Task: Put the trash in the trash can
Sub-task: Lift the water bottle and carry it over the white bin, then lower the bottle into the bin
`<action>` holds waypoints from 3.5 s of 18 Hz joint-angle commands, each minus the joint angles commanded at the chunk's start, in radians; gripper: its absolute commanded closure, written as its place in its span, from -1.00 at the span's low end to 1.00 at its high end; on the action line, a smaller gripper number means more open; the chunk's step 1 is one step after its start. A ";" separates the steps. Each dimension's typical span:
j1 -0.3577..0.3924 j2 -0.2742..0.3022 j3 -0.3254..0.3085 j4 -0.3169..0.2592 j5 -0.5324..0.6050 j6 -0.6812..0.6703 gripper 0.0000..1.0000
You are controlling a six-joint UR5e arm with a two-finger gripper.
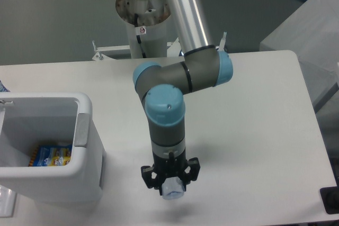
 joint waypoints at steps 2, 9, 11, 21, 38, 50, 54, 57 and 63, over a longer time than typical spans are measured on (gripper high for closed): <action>0.023 0.028 0.035 0.002 -0.006 0.000 -0.26; 0.019 0.086 0.108 0.116 -0.136 0.006 -0.26; 0.014 0.109 0.109 0.144 -0.198 0.008 -0.26; -0.050 0.193 0.181 0.179 -0.290 0.011 -0.26; -0.264 0.204 0.157 0.176 -0.287 -0.002 -0.27; -0.302 0.170 0.103 0.175 -0.284 0.008 -0.31; -0.304 0.170 0.078 0.175 -0.282 0.009 -0.37; -0.304 0.173 0.060 0.175 -0.282 0.011 -0.38; -0.302 0.184 0.025 0.175 -0.281 0.014 -0.37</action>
